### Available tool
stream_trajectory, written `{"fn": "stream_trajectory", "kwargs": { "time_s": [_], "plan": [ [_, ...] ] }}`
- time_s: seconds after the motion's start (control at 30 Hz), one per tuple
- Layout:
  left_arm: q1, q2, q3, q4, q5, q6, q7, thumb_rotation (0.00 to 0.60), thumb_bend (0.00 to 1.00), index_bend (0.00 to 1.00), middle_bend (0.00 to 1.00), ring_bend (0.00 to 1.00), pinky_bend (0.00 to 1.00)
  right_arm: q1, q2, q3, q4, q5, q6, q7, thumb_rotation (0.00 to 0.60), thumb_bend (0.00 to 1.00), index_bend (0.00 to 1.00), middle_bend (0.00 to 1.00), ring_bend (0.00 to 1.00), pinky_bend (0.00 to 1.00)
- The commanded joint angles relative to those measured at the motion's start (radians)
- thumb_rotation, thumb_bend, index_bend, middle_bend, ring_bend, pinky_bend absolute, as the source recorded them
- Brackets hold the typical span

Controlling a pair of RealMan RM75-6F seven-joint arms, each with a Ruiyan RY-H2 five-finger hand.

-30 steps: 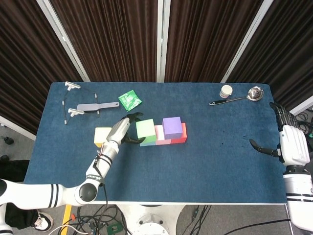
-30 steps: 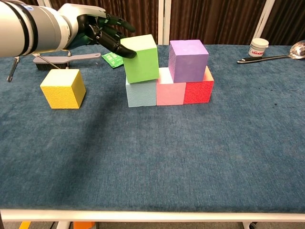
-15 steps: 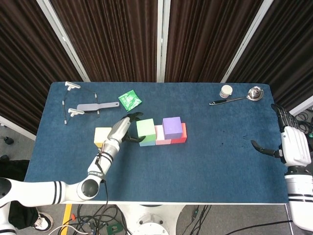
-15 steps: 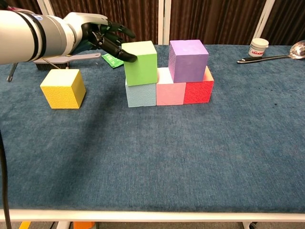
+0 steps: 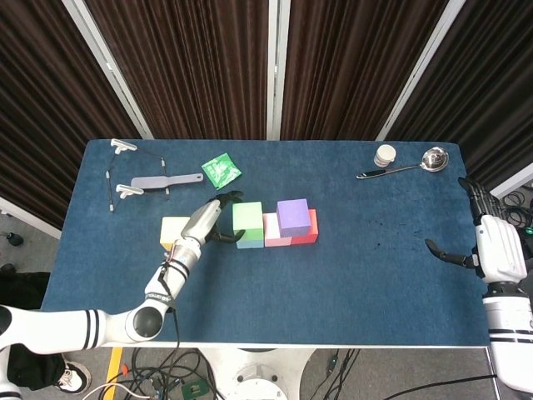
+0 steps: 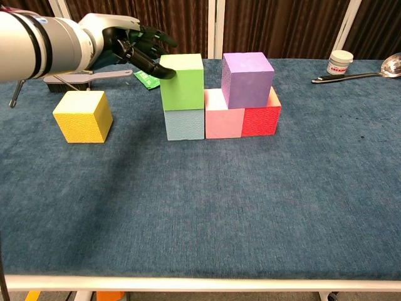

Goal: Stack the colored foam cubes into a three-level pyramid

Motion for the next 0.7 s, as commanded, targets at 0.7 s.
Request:
{"fn": "stream_trajectory", "kwargs": {
  "time_s": [0.7],
  "plan": [
    [0.389, 0.302, 0.151, -0.193, 0.501, 0.396, -0.142, 0.6, 0.24, 0.08, 0.03, 0.0, 0.0, 0.513, -0.084, 0.107, 0.017, 0.434, -0.375, -0.427, 0.6, 0.03, 0.0, 0.02, 0.0, 0.0]
  ]
}}
